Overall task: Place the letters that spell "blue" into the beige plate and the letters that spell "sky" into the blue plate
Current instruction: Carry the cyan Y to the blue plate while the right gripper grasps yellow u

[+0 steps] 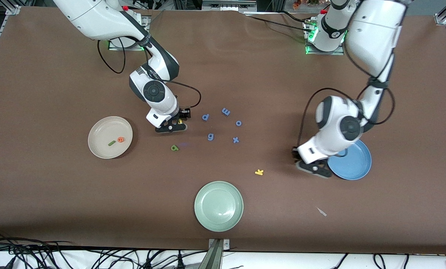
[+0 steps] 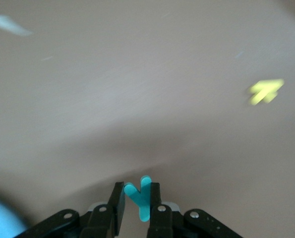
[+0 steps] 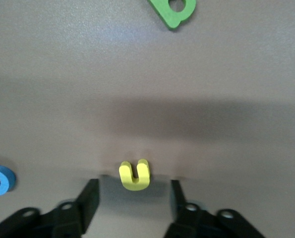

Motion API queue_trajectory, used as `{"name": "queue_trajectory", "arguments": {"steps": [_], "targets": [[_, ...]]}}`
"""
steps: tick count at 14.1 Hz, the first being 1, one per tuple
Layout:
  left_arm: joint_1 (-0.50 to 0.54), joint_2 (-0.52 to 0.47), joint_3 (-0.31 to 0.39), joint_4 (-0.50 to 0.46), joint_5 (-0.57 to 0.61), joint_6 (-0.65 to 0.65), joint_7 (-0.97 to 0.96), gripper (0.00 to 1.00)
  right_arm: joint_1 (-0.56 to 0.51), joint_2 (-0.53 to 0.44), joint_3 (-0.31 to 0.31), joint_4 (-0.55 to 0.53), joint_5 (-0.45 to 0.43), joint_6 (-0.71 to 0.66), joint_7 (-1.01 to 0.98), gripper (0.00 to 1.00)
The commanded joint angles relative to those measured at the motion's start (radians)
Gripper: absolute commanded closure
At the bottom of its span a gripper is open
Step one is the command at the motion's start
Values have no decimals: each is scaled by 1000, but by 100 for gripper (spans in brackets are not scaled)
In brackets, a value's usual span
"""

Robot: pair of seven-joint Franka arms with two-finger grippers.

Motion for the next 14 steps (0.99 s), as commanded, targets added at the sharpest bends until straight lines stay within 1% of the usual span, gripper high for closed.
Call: {"name": "queue_trajectory", "arguments": {"steps": [1,2,3,4,5,6,7,8,9,10,11,12,13,14], "targets": [[114,-106,-8,-141,-13,-32,255,84,5,4,-3,-12,-21,29,23,58],[151,-115,2,-165,-13,-33,325,83,5,4,-3,-12,-21,29,23,65],[165,-114,18,-181,-13,-33,359,83,5,6,-3,-12,-21,31,23,69],[169,-109,28,-184,-13,-33,365,81,5,6,-3,-12,-21,35,23,71],[171,-107,28,-182,-15,-33,358,75,5,15,-4,-12,-21,48,23,76],[171,-106,28,-181,-15,-33,348,58,5,16,-6,-10,-21,51,23,82],[169,-104,28,-178,-18,-29,341,35,3,15,-6,-4,-21,49,18,92],[168,-103,28,-173,-20,-26,332,32,0,13,-7,5,-21,43,17,94],[160,-101,27,-169,-21,-24,324,32,-6,4,-7,8,-21,36,12,94],[153,-97,21,-164,-24,-20,306,32,-7,-10,-15,23,-21,1,6,94],[143,-86,6,-144,-24,-19,274,32,-8,-25,-30,45,-21,-54,2,94],[134,-77,-20,-138,-26,-16,243,32,-8,-31,-41,68,-21,-114,-2,97],[113,-69,-57,-136,-29,12,186,33,-9,-43,-56,81,-21,-174,-11,98],[70,-60,-74,-136,-29,58,96,33,-9,-49,-79,94,-21,-216,-38,98]]}}
